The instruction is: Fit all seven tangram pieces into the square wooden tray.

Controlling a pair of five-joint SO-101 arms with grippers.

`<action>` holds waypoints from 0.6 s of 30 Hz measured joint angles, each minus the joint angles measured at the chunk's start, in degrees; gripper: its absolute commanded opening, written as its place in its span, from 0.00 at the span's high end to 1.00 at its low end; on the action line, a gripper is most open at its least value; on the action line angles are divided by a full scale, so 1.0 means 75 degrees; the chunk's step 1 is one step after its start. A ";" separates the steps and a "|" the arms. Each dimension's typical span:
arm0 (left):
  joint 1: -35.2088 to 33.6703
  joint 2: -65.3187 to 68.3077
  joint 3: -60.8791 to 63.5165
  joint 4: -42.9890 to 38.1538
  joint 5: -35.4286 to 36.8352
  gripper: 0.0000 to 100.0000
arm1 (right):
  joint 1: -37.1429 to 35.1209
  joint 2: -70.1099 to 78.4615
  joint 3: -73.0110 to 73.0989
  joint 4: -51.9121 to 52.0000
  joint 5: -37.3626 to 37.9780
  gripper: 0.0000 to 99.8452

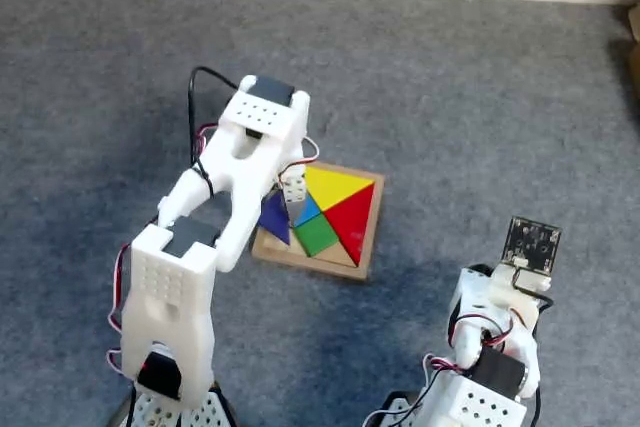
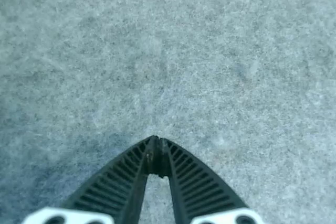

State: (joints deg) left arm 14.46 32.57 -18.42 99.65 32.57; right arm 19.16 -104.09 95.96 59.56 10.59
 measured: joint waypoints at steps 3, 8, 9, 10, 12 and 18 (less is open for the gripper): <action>0.0035 0.0000 0.0000 0.0000 0.0035 0.77 | 0.0000 0.0000 0.0000 0.0000 0.0000 0.99; 0.0035 0.0000 0.0000 0.0000 0.0035 0.77 | 0.0000 0.0000 0.0000 0.0000 0.0000 0.99; 0.0035 0.0000 0.0000 0.0000 0.0035 0.77 | 0.0000 0.0000 0.0000 0.0000 0.0000 0.99; 0.0035 0.0000 0.0000 0.0000 0.0035 0.77 | 0.0000 0.0000 0.0000 0.0000 0.0000 0.99; 0.0035 0.0000 0.0000 0.0000 0.0035 0.77 | 0.0000 0.0000 0.0000 0.0000 0.0000 0.99; 0.0035 -0.0188 0.0012 0.0000 0.0035 0.77 | 0.0000 0.0000 0.0000 0.0000 0.0000 0.99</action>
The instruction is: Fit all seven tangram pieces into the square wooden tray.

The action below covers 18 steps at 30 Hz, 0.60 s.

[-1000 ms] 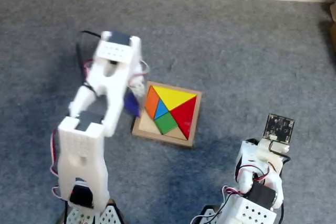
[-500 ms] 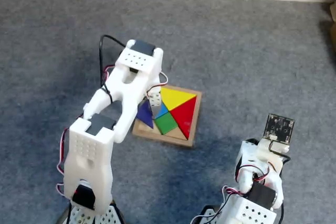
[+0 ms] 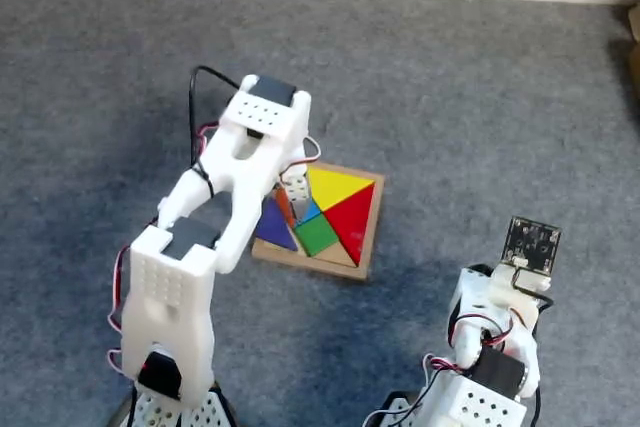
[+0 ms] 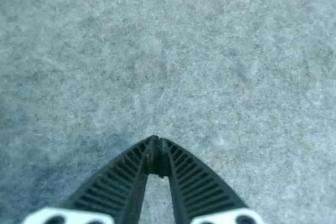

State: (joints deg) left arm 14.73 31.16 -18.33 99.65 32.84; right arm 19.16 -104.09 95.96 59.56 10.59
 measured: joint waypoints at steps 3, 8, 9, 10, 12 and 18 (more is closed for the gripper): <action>-0.0129 -0.0457 0.0000 0.0000 0.0000 0.77 | 0.0000 0.0000 0.0000 0.0000 0.0000 0.99; -0.0750 -0.0903 0.0000 0.0000 -0.0117 0.90 | 0.0000 0.0000 0.0000 0.0000 0.0000 0.99; -0.0821 -0.0903 0.0000 0.0000 -0.0293 0.94 | 0.0000 0.0000 0.0000 0.0000 0.0000 0.99; -0.0856 -0.0891 0.0000 0.0000 -0.0469 0.98 | 0.0000 0.0000 0.0000 0.0000 0.0000 0.99; -0.0879 -0.0774 -0.0012 0.0000 -0.0821 0.99 | 0.0000 0.0000 0.0000 0.0000 0.0000 0.99; -0.0891 0.0152 -0.0012 -0.0246 -0.1489 1.00 | 0.0000 0.0000 0.0000 0.0000 0.0000 0.99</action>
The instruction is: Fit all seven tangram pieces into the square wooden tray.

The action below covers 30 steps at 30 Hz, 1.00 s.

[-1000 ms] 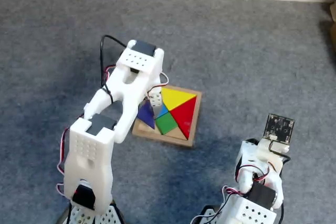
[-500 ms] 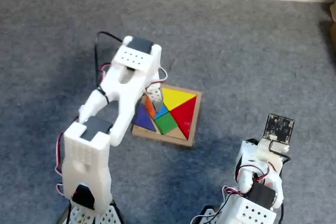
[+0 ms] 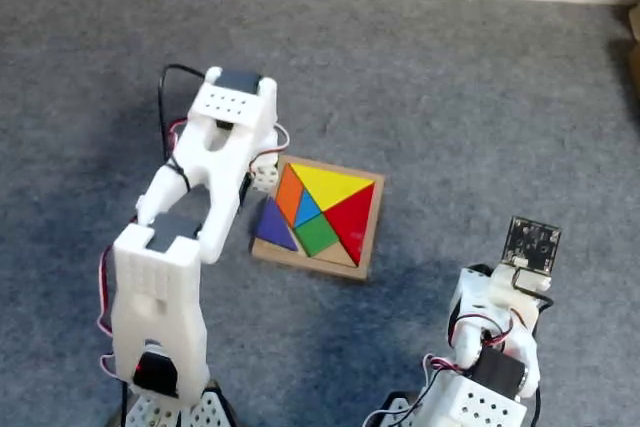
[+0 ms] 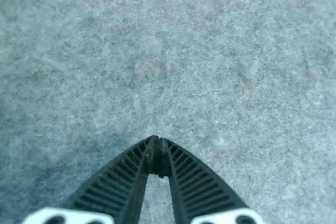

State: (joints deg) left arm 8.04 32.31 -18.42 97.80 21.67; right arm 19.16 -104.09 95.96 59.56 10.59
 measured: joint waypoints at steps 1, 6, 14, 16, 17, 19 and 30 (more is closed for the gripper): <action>0.0000 0.0105 0.0000 -0.0023 -0.0070 1.00 | 0.0000 0.0000 0.0000 0.0000 0.0000 0.99; 0.0012 0.0188 0.0000 -0.0059 -0.0164 1.00 | 0.0000 0.0000 0.0000 0.0000 0.0000 0.99; 0.0621 0.0234 0.0223 -0.0059 -0.0199 1.00 | 0.0000 0.0000 0.0000 0.0000 0.0000 0.99; 0.0844 0.0234 0.0281 -0.0059 -0.0199 1.00 | 0.0000 0.0000 0.0000 0.0000 0.0000 0.99; 0.0961 0.0234 0.0281 -0.0059 -0.0199 1.00 | 0.0000 0.0000 0.0000 0.0000 0.0000 0.99; 0.1149 0.0234 0.0281 -0.0059 -0.0199 1.00 | 0.0000 0.0000 0.0000 0.0000 0.0000 0.99; 0.1407 0.0234 0.0281 -0.0059 -0.0199 1.00 | 0.0000 0.0000 0.0000 0.0000 0.0000 0.99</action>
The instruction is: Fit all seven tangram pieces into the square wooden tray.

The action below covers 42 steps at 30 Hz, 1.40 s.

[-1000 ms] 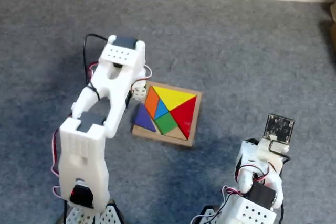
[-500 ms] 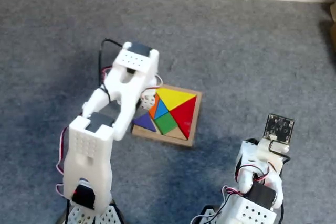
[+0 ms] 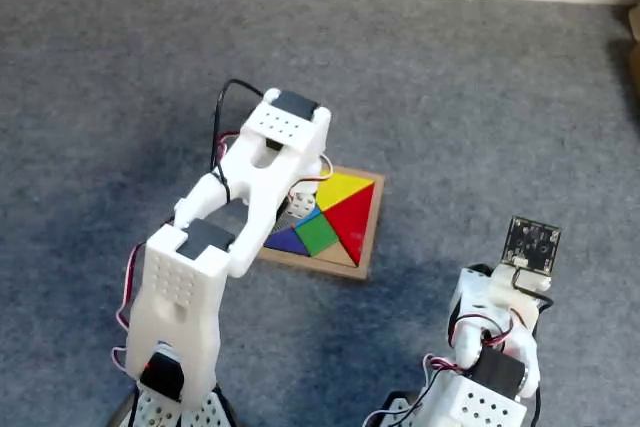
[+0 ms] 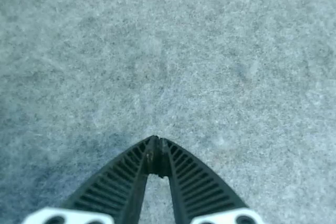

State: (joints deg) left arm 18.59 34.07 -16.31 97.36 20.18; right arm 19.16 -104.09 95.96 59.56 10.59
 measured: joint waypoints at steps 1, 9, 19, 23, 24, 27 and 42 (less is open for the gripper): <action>-0.0012 0.0000 0.0000 0.0000 0.0000 1.00 | 0.0000 0.0000 0.0000 0.0000 0.0000 0.99; -0.0059 -0.0797 0.0246 0.0094 -0.0012 1.00 | 0.0000 0.0000 0.0000 0.0000 0.0000 0.99; -0.0152 -0.3317 0.2755 -0.1196 -0.0012 1.00 | 0.0000 0.0000 0.0000 0.0000 0.0000 0.99; -0.0352 -0.4607 0.3903 -0.2075 -0.0012 1.00 | 0.0000 0.0000 0.0000 0.0000 0.0000 0.99; -0.0434 -0.4876 0.4161 -0.2297 -0.0012 1.00 | 0.0000 0.0000 0.0000 0.0000 0.0000 0.99; -0.0762 -0.5662 0.4935 -0.3024 -0.0012 1.00 | 0.0000 0.0000 0.0000 0.0000 0.0000 0.99; -0.0996 -0.8182 0.8135 -0.6154 -0.0012 1.00 | 0.0000 0.0000 0.0000 0.0000 0.0000 0.99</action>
State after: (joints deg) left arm 11.12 -27.30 44.70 51.21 20.09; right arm 19.16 -104.09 95.96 59.56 10.59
